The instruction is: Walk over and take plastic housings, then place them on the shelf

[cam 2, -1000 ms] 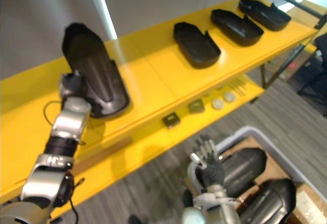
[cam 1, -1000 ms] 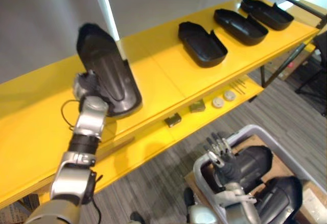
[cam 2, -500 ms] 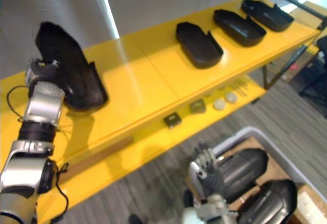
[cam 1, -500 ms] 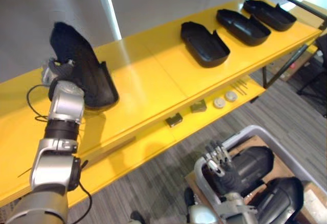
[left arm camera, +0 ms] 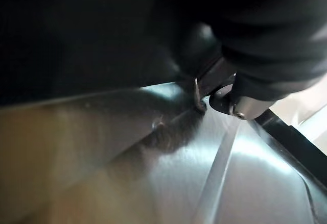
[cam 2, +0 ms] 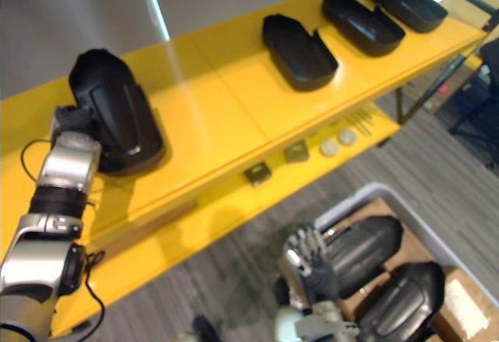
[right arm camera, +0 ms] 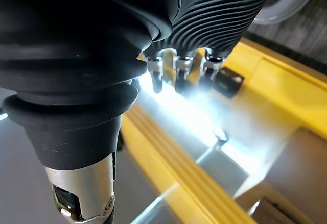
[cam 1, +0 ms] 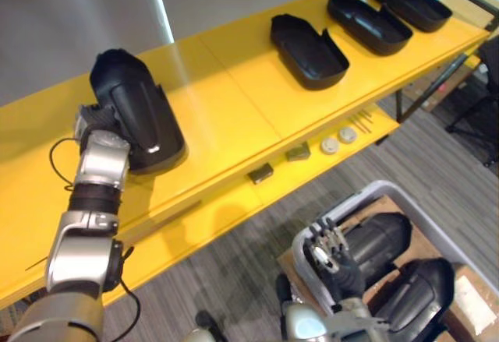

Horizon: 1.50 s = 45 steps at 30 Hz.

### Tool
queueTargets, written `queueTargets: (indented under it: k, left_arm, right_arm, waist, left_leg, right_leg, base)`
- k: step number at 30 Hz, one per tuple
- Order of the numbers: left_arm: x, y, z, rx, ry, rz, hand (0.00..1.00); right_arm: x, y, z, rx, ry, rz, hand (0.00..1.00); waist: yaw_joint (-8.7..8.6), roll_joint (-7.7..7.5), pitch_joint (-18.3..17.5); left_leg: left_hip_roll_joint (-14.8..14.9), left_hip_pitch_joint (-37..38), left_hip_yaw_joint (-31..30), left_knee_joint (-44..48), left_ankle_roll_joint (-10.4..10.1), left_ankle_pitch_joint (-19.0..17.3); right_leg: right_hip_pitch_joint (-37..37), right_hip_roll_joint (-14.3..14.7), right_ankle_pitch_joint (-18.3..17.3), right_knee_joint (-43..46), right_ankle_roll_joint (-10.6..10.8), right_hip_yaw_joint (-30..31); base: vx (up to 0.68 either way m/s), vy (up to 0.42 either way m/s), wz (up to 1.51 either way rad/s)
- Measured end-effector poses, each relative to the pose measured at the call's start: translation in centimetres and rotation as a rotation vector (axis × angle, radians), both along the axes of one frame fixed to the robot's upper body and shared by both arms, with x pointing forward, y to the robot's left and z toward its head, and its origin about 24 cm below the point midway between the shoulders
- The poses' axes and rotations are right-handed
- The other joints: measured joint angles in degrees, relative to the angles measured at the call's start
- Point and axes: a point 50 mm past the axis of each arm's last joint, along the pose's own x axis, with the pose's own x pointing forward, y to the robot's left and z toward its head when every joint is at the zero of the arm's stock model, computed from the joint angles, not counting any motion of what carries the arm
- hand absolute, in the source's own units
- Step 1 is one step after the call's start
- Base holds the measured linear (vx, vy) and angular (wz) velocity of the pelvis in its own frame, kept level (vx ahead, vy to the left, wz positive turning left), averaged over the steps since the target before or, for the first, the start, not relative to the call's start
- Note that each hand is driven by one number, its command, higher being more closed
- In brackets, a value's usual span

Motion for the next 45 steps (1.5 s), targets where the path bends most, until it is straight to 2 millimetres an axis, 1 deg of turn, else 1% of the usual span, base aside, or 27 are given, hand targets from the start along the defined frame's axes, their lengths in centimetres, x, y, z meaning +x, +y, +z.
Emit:
queueTargets:
  k: [2, 4, 8, 9, 12, 16, 21, 26, 29, 32, 35, 37, 38, 39, 40, 41, 42, 44, 45]
  left_arm:
    - [0.0, 0.0, 0.0, 0.0, -0.001, 0.0, 1.0]
    - [0.2, -0.2, 0.4, -0.025, -0.013, -0.009, 1.0]
    - [0.2, 0.1, -0.5, -0.055, 0.026, 0.011, 1.0]
    - [0.2, 0.0, -0.5, -0.067, 0.025, 0.011, 0.0]
    - [0.1, 0.0, -0.7, -0.087, 0.026, 0.025, 0.0]
    - [0.3, -0.2, -0.1, -0.098, 0.006, 0.027, 0.0]
    - [0.3, -0.1, -0.3, -0.097, 0.006, 0.048, 0.0]
    - [0.1, 0.0, -0.5, -0.106, -0.004, 0.086, 0.0]
    - [0.0, 0.2, -0.4, -0.101, -0.028, 0.141, 0.0]
    - [-0.3, 0.5, 0.2, -0.058, -0.107, 0.236, 0.0]
    - [-0.7, 0.9, 1.6, -0.02, -0.231, 0.329, 0.0]
    - [-0.8, 0.6, 4.2, 0.0, -0.387, 0.36, 0.0]
    - [-0.8, 0.4, 5.0, 0.004, -0.436, 0.364, 0.0]
    - [-1.0, 0.0, 6.6, 0.019, -0.528, 0.362, 0.0]
    - [-1.3, -0.3, 8.1, 0.048, -0.61, 0.363, 0.0]
    - [-1.5, -0.4, 8.9, 0.053, -0.654, 0.36, 0.0]
    - [-2.1, -0.4, 10.4, 0.065, -0.741, 0.366, 0.0]
    - [-2.7, -0.8, 12.2, 0.067, -0.869, 0.372, 0.0]
    - [-2.7, -0.9, 12.4, 0.064, -0.891, 0.369, 0.0]
  right_arm:
    - [0.1, -0.1, 0.1, -0.003, -0.007, 0.0, 0.0]
    - [0.3, -0.1, 0.3, -0.008, -0.022, 0.001, 0.0]
    - [0.3, -0.1, 0.2, -0.014, -0.017, 0.002, 0.0]
    - [0.3, -0.1, 0.2, -0.016, -0.013, 0.001, 0.0]
    - [0.1, 0.2, 0.1, -0.012, -0.007, 0.018, 0.0]
    - [0.1, 0.4, 0.2, -0.006, -0.01, 0.022, 0.0]
    - [0.6, 0.4, 0.4, -0.011, -0.03, 0.033, 0.0]
    - [0.5, 0.3, 0.4, -0.005, -0.025, 0.038, 0.0]
    - [0.5, 0.3, 0.4, -0.004, -0.026, 0.039, 0.0]
    - [0.5, 0.3, 0.6, 0.002, -0.044, 0.032, 0.0]
    - [0.5, 0.3, 0.6, 0.005, -0.056, 0.024, 0.0]
    - [0.4, 0.2, 0.7, 0.008, -0.068, 0.015, 0.0]
    - [0.3, 0.3, 0.6, 0.01, -0.068, 0.016, 0.0]
    - [0.2, 0.3, 0.6, 0.014, -0.069, 0.016, 0.0]
    - [0.1, 0.3, 0.5, 0.016, -0.068, 0.019, 0.0]
    - [0.1, 0.3, 0.5, 0.017, -0.071, 0.022, 0.0]
    - [0.1, 0.4, 0.4, 0.019, -0.073, 0.025, 0.0]
    - [0.0, 0.4, 0.4, 0.038, -0.08, 0.025, 0.0]
    - [0.0, 0.4, 0.4, 0.043, -0.081, 0.025, 0.0]
  waist:
    - [-0.01, 0.03, 0.25]
    - [0.09, -0.18, 1.23]
    - [-0.07, -0.17, 2.33]
    - [-0.06, -0.16, 2.49]
    - [-0.05, -0.18, 2.63]
    - [0.0, -0.18, 2.63]
    - [-0.09, -0.19, 2.64]
    - [-0.26, -0.21, 2.65]
    - [-0.22, -0.5, 3.19]
    - [-0.24, -0.63, 4.54]
    - [-0.22, -0.64, 4.68]
    - [-0.12, -0.65, 4.68]
    - [-0.14, -0.65, 4.68]
    - [0.0, -0.65, 4.68]
    - [-0.15, -0.66, 4.67]
    - [-0.17, -0.67, 4.67]
    - [-0.22, -0.63, 4.62]
    - [-0.2, -0.62, 4.61]
    - [-0.23, -0.62, 4.57]
  left_leg:
    - [-0.02, 0.02, 0.0, -0.01, 0.0, 0.0]
    - [-0.03, -0.05, -0.05, 0.11, 0.0, 0.0]
    - [-0.01, -0.1, -0.07, 0.27, 0.01, 0.0]
    - [-0.01, -0.11, -0.08, 0.27, 0.01, 0.0]
    - [-0.03, -0.28, -0.1, 0.25, 0.02, 0.01]
    - [-0.09, -0.56, -0.38, 0.23, 0.03, 0.02]
    - [-0.09, -0.54, -0.53, 0.23, 0.03, 0.03]
    - [-0.11, -0.51, -0.52, 0.22, 0.04, 0.03]
    - [-0.2, -0.24, -0.47, -0.04, 0.0, 0.15]
    - [-0.31, 0.08, -0.52, -0.2, 0.07, 0.3]
    - [-0.46, 0.08, -0.68, -0.26, 0.04, 0.35]
    - [-0.56, 0.15, -1.13, -0.31, 0.06, 0.39]
    - [-0.58, 0.25, -1.3, -0.34, 0.06, 0.39]
    - [-0.65, 0.77, -1.33, -0.6, 0.03, 0.43]
    - [-0.86, 1.62, -1.32, -1.41, 0.04, 0.74]
    - [-0.9, 2.02, -1.3, -1.72, 0.0, 0.83]
    - [-1.07, 2.27, -1.28, -1.94, -0.02, 0.86]
    - [-1.43, 2.91, -1.32, -2.86, -0.06, 1.46]
    - [-1.6, 3.41, -1.38, -3.45, -0.07, 1.74]
  right_leg:
    - [0.0, -0.02, 0.0, 0.01, 0.0, 0.0]
    - [0.0, -0.04, 0.05, 0.02, -0.07, -0.01]
    - [0.0, -0.02, 0.07, 0.02, -0.09, 0.0]
    - [0.0, -0.03, 0.07, 0.02, -0.09, 0.0]
    - [-0.22, -0.02, 0.07, 0.02, -0.09, 0.0]
    - [-0.37, -0.05, 0.07, 0.02, -0.09, -0.04]
    - [-0.37, -0.04, 0.07, 0.03, -0.1, -0.03]
    - [-0.37, -0.02, 0.07, 0.02, -0.09, -0.04]
    - [-0.32, -0.03, 0.07, 0.09, -0.09, -0.01]
    - [-0.09, -0.04, 0.07, 0.28, -0.09, -0.02]
    - [-0.07, -0.02, 0.05, 0.35, -0.12, -0.08]
    - [0.22, -0.03, -0.03, 0.41, -0.24, -0.22]
    - [0.42, -0.03, -0.06, 0.41, -0.29, -0.3]
    - [0.78, -0.03, -0.15, 0.48, -0.42, -0.35]
    - [1.36, -0.03, -0.26, 0.49, -0.56, -0.41]
    - [1.58, -0.04, -0.4, 0.55, -0.75, -0.44]
    - [1.77, -0.06, -0.51, 0.59, -0.89, -0.45]
    - [2.13, -0.05, -0.57, 0.56, -0.97, -0.67]
    - [2.46, -0.06, -0.6, 0.52, -1.01, -0.9]
  base:
    - [-0.02, -0.033, 0.0]
    - [-0.05, -0.035, 0.0]
    - [-0.03, -0.027, 0.0]
    - [-0.03, -0.032, 0.0]
    - [-0.02, -0.034, 0.0]
    - [-0.02, -0.021, 0.02]
    - [-0.01, -0.014, 0.0]
    - [-0.01, -0.006, 0.0]
    - [0.0, 0.0, 0.0]
    - [0.0, 0.0, 0.0]
    - [0.0, 0.0, 0.0]
    - [0.0, -0.002, 0.07]
    - [0.0, -0.009, 0.08]
    - [-0.01, -0.019, 0.05]
    - [0.0, 0.0, 0.0]
    - [0.0, 0.0, 0.0]
    - [0.0, 0.0, 0.0]
    - [-0.03, -0.022, 0.03]
    - [-0.03, -0.031, 0.09]
